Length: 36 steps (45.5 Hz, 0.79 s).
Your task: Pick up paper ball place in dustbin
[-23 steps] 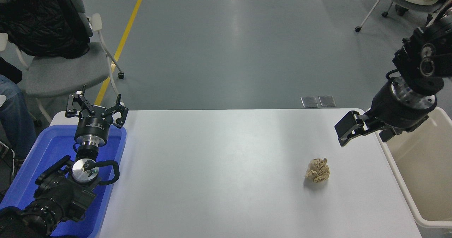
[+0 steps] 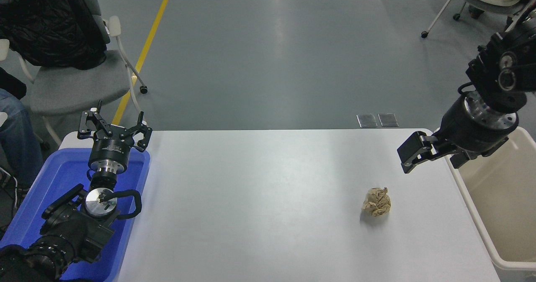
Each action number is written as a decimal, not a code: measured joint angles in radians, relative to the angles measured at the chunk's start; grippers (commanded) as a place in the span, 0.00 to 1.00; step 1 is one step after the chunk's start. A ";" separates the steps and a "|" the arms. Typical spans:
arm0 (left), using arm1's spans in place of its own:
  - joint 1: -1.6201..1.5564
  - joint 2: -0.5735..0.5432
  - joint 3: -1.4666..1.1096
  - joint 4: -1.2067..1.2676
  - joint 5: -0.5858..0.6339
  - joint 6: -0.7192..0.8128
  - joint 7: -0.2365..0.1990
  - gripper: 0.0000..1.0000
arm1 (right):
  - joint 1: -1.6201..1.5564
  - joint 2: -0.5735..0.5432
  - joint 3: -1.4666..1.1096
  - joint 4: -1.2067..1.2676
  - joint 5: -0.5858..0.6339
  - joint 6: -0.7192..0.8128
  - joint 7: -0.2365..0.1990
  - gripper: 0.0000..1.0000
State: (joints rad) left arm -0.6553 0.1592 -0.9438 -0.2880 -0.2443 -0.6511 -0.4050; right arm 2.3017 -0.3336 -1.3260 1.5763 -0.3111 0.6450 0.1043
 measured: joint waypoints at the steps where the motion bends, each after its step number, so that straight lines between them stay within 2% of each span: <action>1: 0.000 0.000 0.000 0.000 0.000 0.000 0.000 0.99 | -0.001 0.000 0.001 -0.001 0.000 0.000 0.000 1.00; 16: 0.000 0.000 0.000 0.000 0.000 0.000 0.000 0.99 | -0.046 0.020 0.024 -0.055 0.007 -0.023 0.000 1.00; 36: 0.001 0.000 0.000 0.000 0.001 -0.001 0.000 0.99 | -0.294 0.086 0.099 -0.263 0.011 -0.167 0.000 1.00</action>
State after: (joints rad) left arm -0.6548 0.1596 -0.9434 -0.2883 -0.2436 -0.6520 -0.4049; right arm 2.0073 -0.2480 -1.2274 1.3132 -0.2996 0.4776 0.1042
